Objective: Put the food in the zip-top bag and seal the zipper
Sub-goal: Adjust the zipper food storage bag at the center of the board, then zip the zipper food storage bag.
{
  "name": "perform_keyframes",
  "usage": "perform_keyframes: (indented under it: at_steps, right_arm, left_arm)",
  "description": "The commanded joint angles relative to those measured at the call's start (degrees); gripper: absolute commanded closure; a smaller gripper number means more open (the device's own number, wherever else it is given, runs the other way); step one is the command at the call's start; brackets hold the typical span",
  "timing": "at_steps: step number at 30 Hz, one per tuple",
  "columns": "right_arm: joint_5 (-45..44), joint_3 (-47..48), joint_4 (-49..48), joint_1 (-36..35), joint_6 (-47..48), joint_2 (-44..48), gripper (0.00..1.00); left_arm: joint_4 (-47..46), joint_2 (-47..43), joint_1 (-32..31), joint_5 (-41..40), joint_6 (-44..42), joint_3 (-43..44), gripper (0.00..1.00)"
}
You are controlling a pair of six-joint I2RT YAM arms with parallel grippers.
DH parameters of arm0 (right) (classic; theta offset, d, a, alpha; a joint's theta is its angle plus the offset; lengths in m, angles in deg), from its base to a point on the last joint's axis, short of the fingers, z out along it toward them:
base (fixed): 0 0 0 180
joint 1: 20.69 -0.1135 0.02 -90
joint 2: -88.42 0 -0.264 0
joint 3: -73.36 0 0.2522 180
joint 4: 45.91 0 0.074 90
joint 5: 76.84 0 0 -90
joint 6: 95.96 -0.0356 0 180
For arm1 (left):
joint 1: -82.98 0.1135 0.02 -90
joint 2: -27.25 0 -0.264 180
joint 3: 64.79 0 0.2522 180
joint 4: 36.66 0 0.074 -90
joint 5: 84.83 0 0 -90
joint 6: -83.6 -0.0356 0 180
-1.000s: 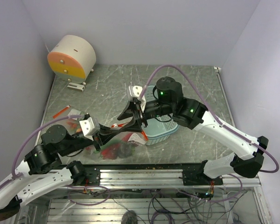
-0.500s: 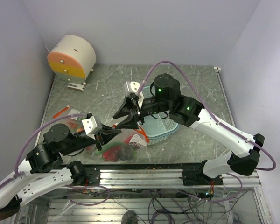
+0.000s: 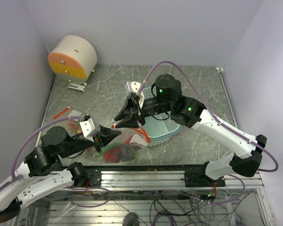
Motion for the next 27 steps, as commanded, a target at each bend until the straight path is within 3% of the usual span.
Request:
perform_keyframes:
  at_steps: [1,4,7,12,15,21,27]
  right_arm:
    - [0.4,0.5,0.0,0.2,-0.5,0.5,0.70]
    - [1.5,0.7,0.1,0.2,-0.6,0.0,0.74]
    - [2.8,1.0,0.4,0.2,-0.9,-0.5,0.66]
    - [3.9,1.2,0.8,0.3,-1.2,-0.9,0.66]
    - [3.8,1.4,1.0,0.2,-1.4,-1.1,0.73]
    - [3.9,2.3,1.8,0.2,-1.9,-2.0,0.99]
    - [2.2,0.9,1.8,1.0,-1.7,-0.5,1.00]
  left_arm:
    - [-1.5,-0.8,-0.1,-0.2,0.8,-0.1,0.93]
    - [-1.6,-0.8,-0.1,-0.1,0.9,-0.2,0.93]
    - [-1.5,-0.8,-0.1,-0.2,0.8,-0.1,0.93]
    - [-1.5,-1.2,-0.1,-0.6,0.8,-0.2,0.93]
    - [-1.7,-1.3,-0.1,-0.7,0.8,-0.4,0.93]
    - [-1.9,-1.1,-0.1,-0.5,0.8,-0.5,0.93]
    - [0.5,-2.0,-0.1,-2.7,0.8,0.8,0.93]
